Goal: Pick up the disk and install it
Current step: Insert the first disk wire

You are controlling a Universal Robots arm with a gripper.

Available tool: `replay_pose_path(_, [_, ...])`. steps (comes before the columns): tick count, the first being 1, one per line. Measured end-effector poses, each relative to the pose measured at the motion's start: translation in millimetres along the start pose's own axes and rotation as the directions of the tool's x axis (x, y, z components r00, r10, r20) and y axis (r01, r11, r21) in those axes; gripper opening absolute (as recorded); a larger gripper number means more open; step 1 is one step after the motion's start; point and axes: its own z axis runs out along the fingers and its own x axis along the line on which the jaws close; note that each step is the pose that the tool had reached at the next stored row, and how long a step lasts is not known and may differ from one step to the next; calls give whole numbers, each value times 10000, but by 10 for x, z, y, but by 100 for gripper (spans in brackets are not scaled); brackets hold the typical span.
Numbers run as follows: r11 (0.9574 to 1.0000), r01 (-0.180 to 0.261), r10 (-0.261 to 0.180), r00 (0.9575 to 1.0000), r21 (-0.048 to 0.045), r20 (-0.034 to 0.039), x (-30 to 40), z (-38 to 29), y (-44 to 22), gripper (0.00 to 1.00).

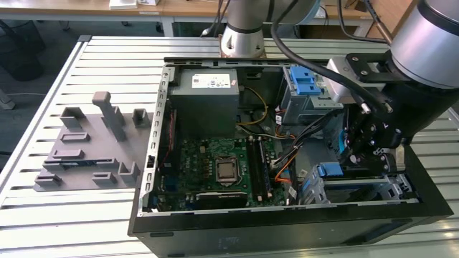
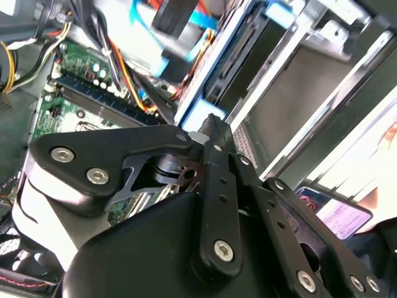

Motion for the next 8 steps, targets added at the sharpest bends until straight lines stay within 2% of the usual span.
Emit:
replay_pose_path(5, [10000, 1, -1, 10000, 0, 0, -17, 2, -193, 11])
replay_pose_path(8, [10000, 1, -1, 10000, 1, -1, -26, -3, -244, 11])
